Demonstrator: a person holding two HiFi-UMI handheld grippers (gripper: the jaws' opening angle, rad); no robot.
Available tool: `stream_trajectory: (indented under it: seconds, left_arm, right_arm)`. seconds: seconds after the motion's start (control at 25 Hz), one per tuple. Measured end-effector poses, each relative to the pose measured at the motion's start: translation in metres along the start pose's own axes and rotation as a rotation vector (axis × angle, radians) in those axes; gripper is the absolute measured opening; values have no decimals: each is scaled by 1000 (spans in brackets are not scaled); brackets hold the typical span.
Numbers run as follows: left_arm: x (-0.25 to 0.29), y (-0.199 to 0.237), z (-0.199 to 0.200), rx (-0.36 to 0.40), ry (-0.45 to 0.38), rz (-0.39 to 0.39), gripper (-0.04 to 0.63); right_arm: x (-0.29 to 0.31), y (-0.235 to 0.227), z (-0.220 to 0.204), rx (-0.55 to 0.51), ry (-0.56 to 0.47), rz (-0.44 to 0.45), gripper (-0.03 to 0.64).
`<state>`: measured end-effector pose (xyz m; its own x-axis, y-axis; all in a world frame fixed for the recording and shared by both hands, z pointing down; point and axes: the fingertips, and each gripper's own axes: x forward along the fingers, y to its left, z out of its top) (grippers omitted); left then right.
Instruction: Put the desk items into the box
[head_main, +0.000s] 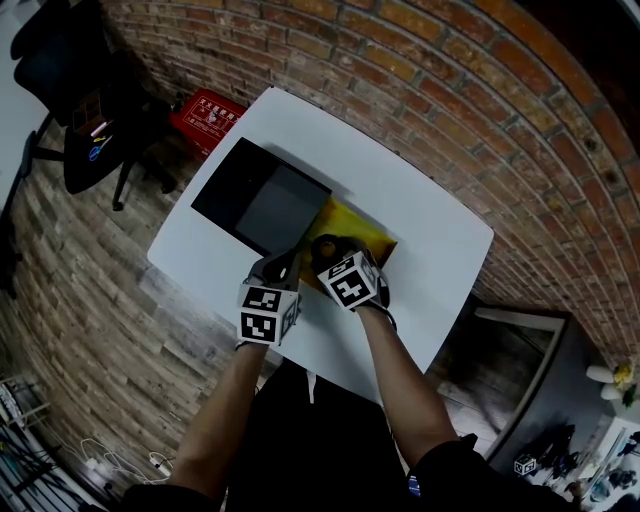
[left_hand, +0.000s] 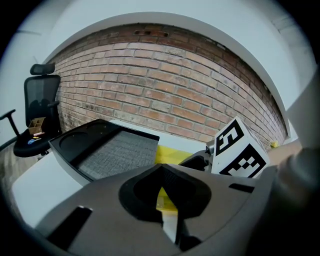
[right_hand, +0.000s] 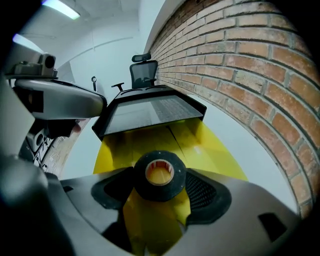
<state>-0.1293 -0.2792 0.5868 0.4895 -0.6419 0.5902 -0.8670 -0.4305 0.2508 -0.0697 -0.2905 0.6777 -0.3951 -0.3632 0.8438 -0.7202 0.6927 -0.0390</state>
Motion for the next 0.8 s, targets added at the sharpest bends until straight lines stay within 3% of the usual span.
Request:
stream_trajectory:
  seconds: [0.4, 0.64, 0.8]
  left_arm:
    - [-1, 0, 0, 8, 0, -1, 11]
    - [-6, -6, 1, 16, -5, -7, 11]
    - [-12, -13, 4, 27, -11, -19, 11]
  right_arm:
    - [-10, -1, 4, -6, -36, -8, 337]
    - [-37, -1, 18, 55, -132, -2, 334]
    - [-53, -6, 18, 101, -192, -11, 243]
